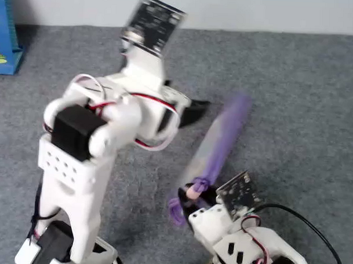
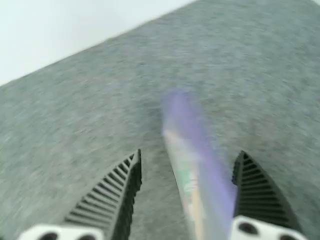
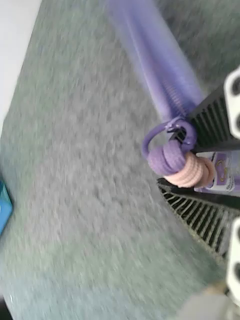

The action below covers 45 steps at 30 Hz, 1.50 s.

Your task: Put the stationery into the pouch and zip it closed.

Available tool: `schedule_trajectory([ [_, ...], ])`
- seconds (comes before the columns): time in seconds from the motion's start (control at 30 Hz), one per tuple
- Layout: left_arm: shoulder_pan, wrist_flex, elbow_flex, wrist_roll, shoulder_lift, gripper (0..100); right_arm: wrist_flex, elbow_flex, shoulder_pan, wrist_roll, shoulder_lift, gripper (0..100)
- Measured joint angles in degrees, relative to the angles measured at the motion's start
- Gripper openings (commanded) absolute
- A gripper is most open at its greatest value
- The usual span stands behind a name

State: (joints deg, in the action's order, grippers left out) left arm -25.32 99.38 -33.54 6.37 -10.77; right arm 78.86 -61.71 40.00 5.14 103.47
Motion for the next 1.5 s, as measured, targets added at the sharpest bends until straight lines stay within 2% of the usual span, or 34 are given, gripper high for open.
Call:
schedule_trajectory([
  [0.1,3.4,0.0,4.5,-6.3,0.0,27,1.8,3.7,-4.0,-1.7,0.4,0.8],
  [0.23,6.3,0.0,11.3,-13.8,0.0,25,3.7,9.1,-5.7,-4.5,0.4,0.8],
  [0.4,7.0,0.0,18.4,-18.6,-5.1,25,4.0,12.5,-6.0,-5.6,0.4,0.8],
  [0.5,7.1,0.0,23.9,-19.1,-11.1,25,4.0,12.9,-6.2,-8.2,0.4,0.8],
  [0.67,7.3,0.0,33.8,-19.5,-23.6,25,3.3,15.5,-13.6,-13.1,0.3,0.8],
  [0.87,7.2,0.0,41.4,-21.0,-39.8,25,-3.3,16.0,-20.7,-16.8,0.4,0.8],
  [1.1,7.3,0.0,46.9,-19.5,-47.5,25,-15.5,16.1,-25.5,-15.5,-0.7,0.8],
  [1.23,7.3,0.0,47.1,-15.6,-50.4,25,-22.9,16.0,-27.6,-12.8,-9.0,0.8],
  [1.5,7.4,0.0,47.3,-10.5,-58.6,25,-41.7,15.9,-27.8,-12.7,-28.0,0.8],
])
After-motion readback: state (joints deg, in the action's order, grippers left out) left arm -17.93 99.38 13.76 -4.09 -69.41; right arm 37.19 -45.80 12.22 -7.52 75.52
